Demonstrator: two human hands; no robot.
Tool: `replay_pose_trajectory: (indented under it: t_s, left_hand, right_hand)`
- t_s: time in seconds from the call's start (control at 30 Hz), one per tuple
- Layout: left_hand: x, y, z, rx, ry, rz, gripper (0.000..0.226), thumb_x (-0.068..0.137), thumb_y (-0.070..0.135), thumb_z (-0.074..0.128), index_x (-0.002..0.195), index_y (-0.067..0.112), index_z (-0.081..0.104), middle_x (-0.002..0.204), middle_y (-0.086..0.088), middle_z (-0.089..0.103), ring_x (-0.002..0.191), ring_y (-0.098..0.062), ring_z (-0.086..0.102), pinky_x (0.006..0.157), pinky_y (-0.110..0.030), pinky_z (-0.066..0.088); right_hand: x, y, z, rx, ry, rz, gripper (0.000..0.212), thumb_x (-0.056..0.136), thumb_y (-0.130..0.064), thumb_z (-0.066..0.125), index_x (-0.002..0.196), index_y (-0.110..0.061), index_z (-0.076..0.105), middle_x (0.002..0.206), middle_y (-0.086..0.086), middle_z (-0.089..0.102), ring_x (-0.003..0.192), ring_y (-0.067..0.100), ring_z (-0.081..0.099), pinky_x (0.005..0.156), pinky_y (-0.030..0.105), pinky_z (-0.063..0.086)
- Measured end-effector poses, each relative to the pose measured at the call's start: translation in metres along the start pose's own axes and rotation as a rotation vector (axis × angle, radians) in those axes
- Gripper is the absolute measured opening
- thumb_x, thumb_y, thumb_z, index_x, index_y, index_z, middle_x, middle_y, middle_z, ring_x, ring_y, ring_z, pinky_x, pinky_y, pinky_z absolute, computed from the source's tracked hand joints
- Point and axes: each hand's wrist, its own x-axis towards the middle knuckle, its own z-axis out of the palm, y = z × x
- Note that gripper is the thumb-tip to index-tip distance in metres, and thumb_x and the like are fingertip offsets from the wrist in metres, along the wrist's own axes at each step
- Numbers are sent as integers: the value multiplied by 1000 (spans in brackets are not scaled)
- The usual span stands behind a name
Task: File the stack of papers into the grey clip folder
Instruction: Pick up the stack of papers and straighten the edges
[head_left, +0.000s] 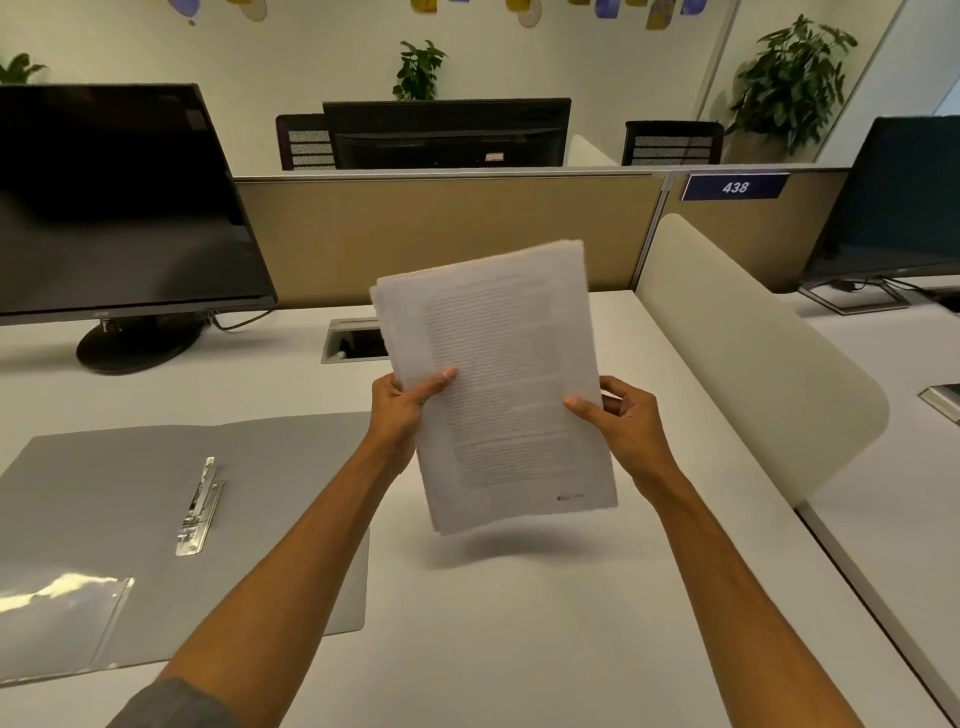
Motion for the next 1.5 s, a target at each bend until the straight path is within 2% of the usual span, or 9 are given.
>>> replay_pose_trajectory:
  t_s: [0.1,0.27,0.4,0.73,0.93,1.0,1.17,1.33,1.5]
  left_hand:
    - [1,-7,-4,-163,66,-59,37,70,24,75,106,18,65,115,-9,67,105,-30,64,86,-49,55]
    - [-2,-30,-6,-362,151,-161,44,70,17,76,112,15,64,123,-14,64,113,-35,60,89,-52,53]
    - [-7,-41,-5,-506,146,-207,74,62,21,84,130,13,54,131,-15,59,119,-38,56,94,-59,48]
    - [11,-14,-41,-312,240,-209,51,76,0,70,123,10,56,123,-10,63,107,-28,61,79,-39,57]
    - [23,14,-72,467,-60,-226,43,77,14,74,118,17,61,119,-5,62,109,-29,57,96,-47,46]
    - [21,12,-66,561,-132,-202,40,78,15,73,116,18,60,117,-5,62,107,-26,58,98,-50,45]
    - [12,-17,-56,480,-75,-100,36,83,11,68,117,17,60,106,3,65,96,-17,63,93,-48,50]
    - [-11,-60,-62,369,19,-202,32,74,1,74,103,13,64,96,5,67,97,-24,63,94,-44,50]
    - [-16,-70,-63,340,61,-203,45,74,8,76,117,8,62,111,-8,66,104,-27,61,97,-45,49]
  right_hand:
    - [-11,9,-5,65,35,66,25,78,-21,74,102,-21,68,96,-3,75,78,22,72,63,27,59]
    - [-25,26,10,473,57,228,33,76,-12,71,109,-15,67,109,10,72,96,31,67,78,39,59]
    - [-37,30,32,688,41,239,44,77,-4,68,119,-14,62,120,8,68,111,27,64,88,39,57]
    - [-29,22,29,357,87,136,33,73,-8,73,102,-22,68,110,3,72,105,24,67,89,43,56]
    - [-18,14,-2,61,77,52,22,83,-12,69,98,-29,67,101,-8,72,87,12,71,73,30,60]
    - [-19,17,-4,-32,67,40,18,85,-17,68,97,-30,65,99,-8,71,85,14,71,71,30,60]
    - [-27,38,0,-40,110,21,13,86,-19,67,91,-30,67,94,-7,72,85,14,71,71,29,60]
    - [-42,81,7,-58,103,133,21,81,-19,73,101,-19,68,98,0,72,93,13,69,75,25,58]
    - [-48,86,7,-29,116,129,15,83,-17,71,95,-26,67,95,-7,70,88,6,66,66,14,55]
